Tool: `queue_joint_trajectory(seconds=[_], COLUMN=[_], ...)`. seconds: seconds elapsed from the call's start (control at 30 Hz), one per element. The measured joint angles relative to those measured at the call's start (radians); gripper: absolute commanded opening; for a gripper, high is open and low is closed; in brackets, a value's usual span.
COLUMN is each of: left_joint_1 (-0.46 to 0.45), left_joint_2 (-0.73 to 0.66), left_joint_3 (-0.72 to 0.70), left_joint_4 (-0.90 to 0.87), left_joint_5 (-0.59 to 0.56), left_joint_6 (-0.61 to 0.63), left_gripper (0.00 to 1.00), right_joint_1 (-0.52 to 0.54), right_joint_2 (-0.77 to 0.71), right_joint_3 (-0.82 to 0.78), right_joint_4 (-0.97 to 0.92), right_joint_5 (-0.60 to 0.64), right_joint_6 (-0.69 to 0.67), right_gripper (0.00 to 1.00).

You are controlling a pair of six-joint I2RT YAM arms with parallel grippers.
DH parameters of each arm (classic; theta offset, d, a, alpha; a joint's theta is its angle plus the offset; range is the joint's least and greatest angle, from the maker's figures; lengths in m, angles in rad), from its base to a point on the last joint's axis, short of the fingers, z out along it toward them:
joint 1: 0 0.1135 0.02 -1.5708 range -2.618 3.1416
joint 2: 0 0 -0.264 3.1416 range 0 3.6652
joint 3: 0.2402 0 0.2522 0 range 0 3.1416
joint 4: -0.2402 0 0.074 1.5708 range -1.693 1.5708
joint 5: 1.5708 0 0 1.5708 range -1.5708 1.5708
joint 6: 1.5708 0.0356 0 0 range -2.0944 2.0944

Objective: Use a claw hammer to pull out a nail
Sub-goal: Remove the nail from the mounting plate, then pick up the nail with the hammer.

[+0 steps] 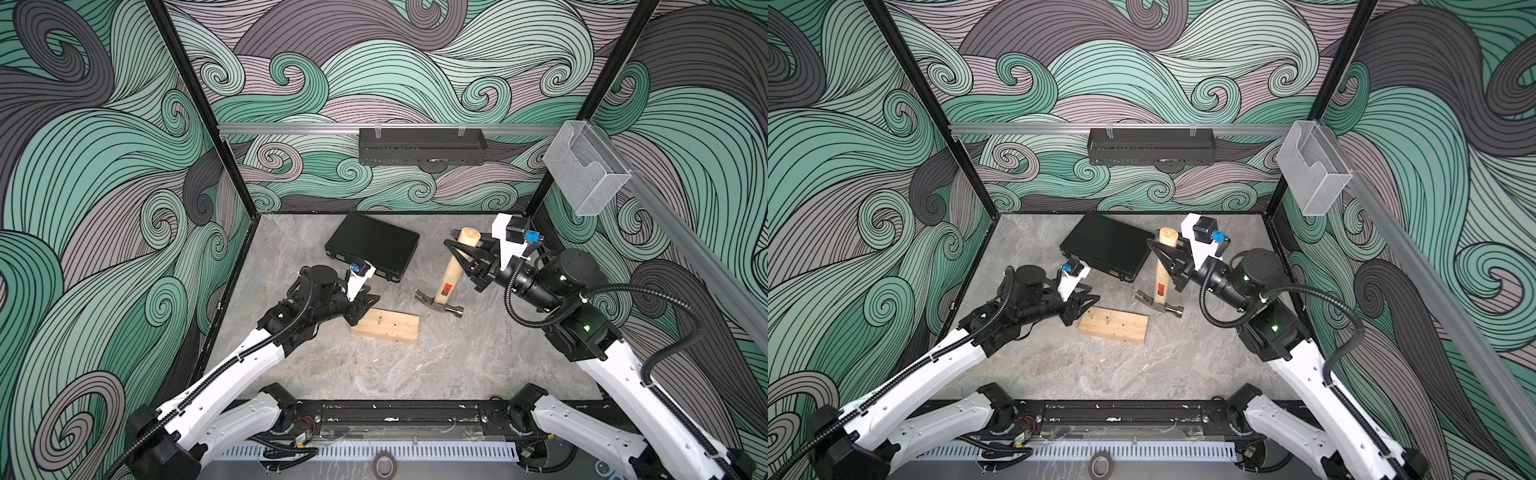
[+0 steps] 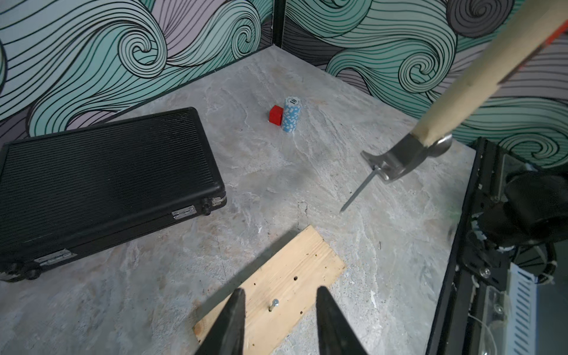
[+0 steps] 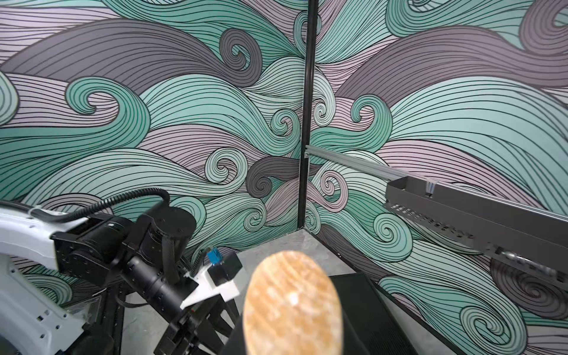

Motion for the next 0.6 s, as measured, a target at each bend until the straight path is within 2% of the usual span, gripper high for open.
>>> queue_joint_trajectory(seconds=[0.27, 0.6], left_joint_1=[-0.126, -0.176], left_joint_2=[-0.041, -0.030], left_joint_3=[-0.190, -0.220], left_joint_4=[0.232, 0.362], left_joint_5=[0.005, -0.045], left_joint_6=[0.155, 0.219], left_gripper=[0.36, 0.37], right_joint_1=[0.003, 0.050], right_joint_2=[0.098, 0.143], right_joint_3=[0.096, 0.132], right_joint_4=[-0.041, -0.040], right_joint_5=[-0.107, -0.148], right_joint_6=[0.044, 0.053], right_gripper=[0.00, 0.00])
